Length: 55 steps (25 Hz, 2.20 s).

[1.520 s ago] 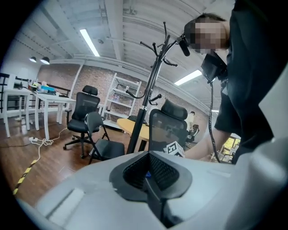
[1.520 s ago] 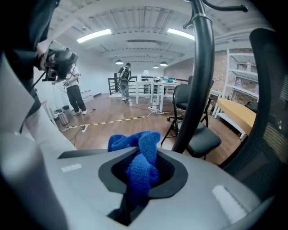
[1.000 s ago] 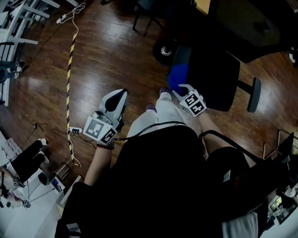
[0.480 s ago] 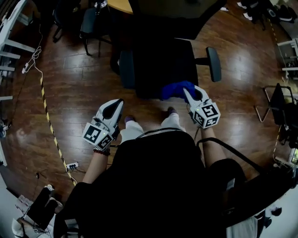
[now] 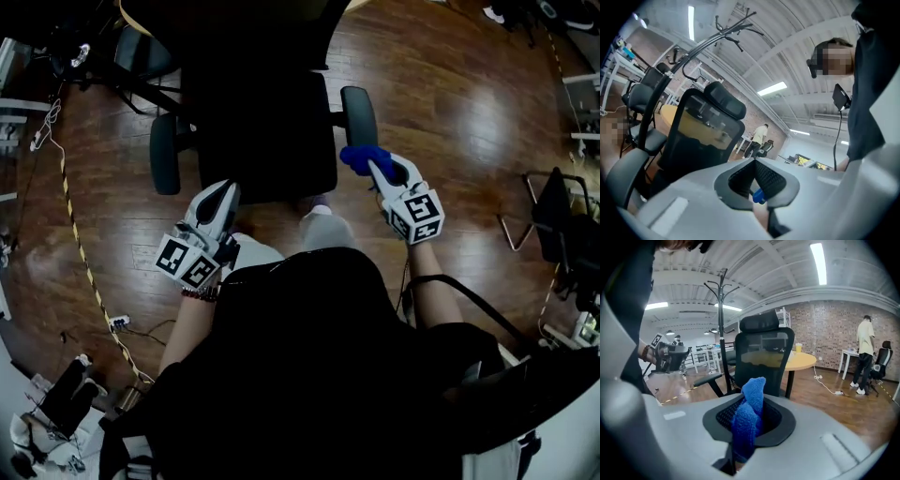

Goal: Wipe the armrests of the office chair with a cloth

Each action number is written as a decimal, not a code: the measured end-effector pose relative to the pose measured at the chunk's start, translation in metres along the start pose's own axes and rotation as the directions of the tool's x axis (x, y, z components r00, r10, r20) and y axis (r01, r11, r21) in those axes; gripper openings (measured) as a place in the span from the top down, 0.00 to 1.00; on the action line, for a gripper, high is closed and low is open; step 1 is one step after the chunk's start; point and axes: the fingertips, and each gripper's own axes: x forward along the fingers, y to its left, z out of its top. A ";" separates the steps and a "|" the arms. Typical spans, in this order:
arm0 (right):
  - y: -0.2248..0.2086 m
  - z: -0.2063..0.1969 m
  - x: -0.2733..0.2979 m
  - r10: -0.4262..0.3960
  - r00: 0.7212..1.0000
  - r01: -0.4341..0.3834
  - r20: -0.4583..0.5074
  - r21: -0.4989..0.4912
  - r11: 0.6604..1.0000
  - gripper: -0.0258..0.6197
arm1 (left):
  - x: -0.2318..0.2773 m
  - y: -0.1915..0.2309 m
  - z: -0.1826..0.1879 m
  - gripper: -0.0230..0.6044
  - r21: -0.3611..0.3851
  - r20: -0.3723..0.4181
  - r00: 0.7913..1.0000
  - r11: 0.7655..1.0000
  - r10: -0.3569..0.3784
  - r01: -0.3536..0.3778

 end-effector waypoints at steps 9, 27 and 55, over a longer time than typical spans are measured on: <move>-0.040 0.017 0.001 -0.029 0.999 0.030 0.023 -0.065 0.997 0.87 | 0.030 -0.014 0.008 0.96 0.086 -0.022 0.999 0.996 -0.031 0.033; -0.066 -0.122 0.105 0.401 0.784 -0.502 -0.474 -0.105 0.858 0.62 | 0.051 -0.003 0.001 0.96 0.004 0.078 0.921 0.923 0.382 -0.384; -0.020 -0.096 0.172 0.352 0.502 -0.832 -0.790 -0.329 0.447 0.84 | 0.027 0.005 -0.010 0.96 -0.093 0.120 0.840 0.849 0.529 -0.521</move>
